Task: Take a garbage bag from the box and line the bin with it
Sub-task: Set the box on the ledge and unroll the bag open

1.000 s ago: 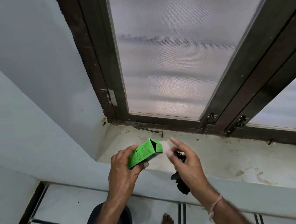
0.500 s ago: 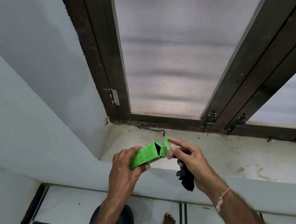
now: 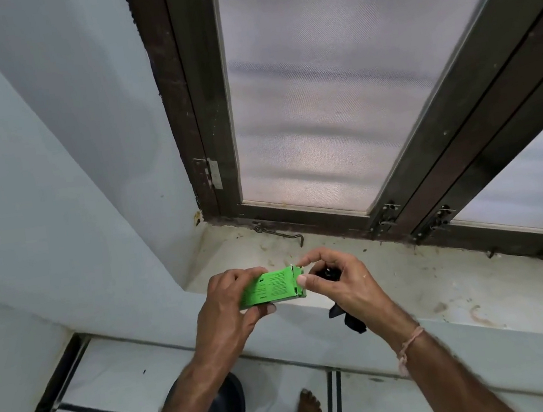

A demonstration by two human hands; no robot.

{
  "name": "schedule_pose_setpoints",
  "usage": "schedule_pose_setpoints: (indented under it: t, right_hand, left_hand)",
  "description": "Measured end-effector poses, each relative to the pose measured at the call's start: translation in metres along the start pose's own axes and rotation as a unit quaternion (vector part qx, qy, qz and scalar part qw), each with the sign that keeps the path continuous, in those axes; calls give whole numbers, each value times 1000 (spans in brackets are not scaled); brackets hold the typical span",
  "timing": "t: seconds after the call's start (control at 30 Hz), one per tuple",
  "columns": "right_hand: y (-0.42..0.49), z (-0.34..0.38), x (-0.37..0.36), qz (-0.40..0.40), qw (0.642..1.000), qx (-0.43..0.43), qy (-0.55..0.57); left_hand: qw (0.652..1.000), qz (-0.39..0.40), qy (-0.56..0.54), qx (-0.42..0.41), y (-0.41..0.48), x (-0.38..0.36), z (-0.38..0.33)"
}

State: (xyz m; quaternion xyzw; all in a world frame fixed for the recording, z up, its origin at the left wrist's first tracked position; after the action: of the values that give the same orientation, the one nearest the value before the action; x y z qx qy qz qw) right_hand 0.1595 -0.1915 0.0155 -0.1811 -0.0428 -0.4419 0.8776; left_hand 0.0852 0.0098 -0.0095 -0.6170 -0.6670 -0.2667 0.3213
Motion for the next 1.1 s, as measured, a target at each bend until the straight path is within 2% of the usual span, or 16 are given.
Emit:
schedule_pose_setpoints:
  t: [0.23,0.57,0.83,1.1]
  right_hand:
    - [-2,-14,-7,-6,998,5,55]
    - [-2,-43,-20,-109,975,13,191]
    - [19,-57,-13,-85,972,-10,219]
    - [53,-87,-2,-40,981,-70,176]
  left_hand:
    - [999,4,37,19,2,-7,-2]
    - [998,-6,23,60,9,-25,1]
    - [996,-9,35,76,31,-35,5]
    - [984,28,164,60,82,-47,14]
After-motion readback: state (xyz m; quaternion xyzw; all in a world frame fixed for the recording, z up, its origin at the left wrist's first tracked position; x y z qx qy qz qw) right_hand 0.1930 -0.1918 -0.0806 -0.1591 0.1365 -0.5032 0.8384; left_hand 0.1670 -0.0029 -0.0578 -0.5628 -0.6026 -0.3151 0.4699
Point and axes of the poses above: each hand's wrist, its own y-axis towards the middle knuckle, its own x-axis out of the back of the hand, z = x × y, the point moved 7 cm from there along y, towards the middle knuckle, and after that the axes turned 10 degrees about z, right-handed, at the moved point
